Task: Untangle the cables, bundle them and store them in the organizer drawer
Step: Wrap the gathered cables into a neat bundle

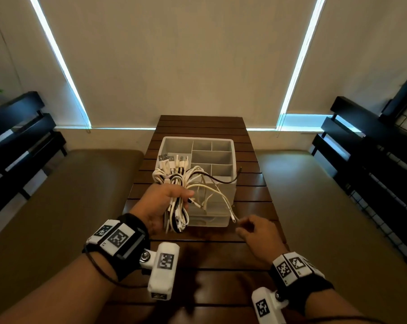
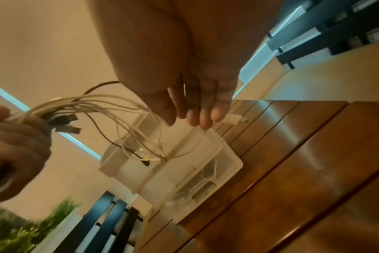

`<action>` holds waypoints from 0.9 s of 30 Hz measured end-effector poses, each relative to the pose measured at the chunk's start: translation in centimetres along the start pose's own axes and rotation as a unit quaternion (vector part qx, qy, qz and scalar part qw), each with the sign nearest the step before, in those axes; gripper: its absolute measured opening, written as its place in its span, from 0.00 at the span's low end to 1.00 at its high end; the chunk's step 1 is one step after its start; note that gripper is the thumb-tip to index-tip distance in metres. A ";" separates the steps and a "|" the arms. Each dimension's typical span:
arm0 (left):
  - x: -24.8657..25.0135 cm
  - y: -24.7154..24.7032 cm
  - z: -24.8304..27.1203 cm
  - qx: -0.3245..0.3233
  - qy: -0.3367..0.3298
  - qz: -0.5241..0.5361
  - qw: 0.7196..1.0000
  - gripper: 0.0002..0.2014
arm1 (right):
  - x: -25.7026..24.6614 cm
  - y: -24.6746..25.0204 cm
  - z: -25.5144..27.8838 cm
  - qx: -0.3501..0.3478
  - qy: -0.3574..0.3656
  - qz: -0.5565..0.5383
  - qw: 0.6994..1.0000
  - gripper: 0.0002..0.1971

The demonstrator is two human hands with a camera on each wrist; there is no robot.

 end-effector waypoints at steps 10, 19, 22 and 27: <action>-1.2 -2.0 0.5 -0.041 -0.089 -0.008 0.995 0.12 | -9.3 -2.7 2.5 -0.245 -0.010 -0.300 0.922 0.32; -1.0 -3.3 1.6 -0.018 -0.182 0.017 0.983 0.16 | -11.7 -5.3 3.2 -0.272 0.002 -0.269 0.924 0.28; -1.2 -3.4 1.8 -0.024 -0.174 0.041 0.984 0.16 | -11.7 -5.0 3.3 -0.271 -0.012 -0.283 0.920 0.21; -2.7 -3.9 1.7 -0.036 -0.104 0.066 0.992 0.17 | -11.4 -4.7 3.1 -0.215 0.003 -0.187 0.959 0.11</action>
Point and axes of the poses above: each hand's wrist, its own z-axis away from the middle knuckle, its own y-axis out of the back of the hand, x = y × z, the point moved 7 cm from there along -z, towards the middle knuckle, and after that the axes turned 2 degrees about x, right-handed, at the moved point
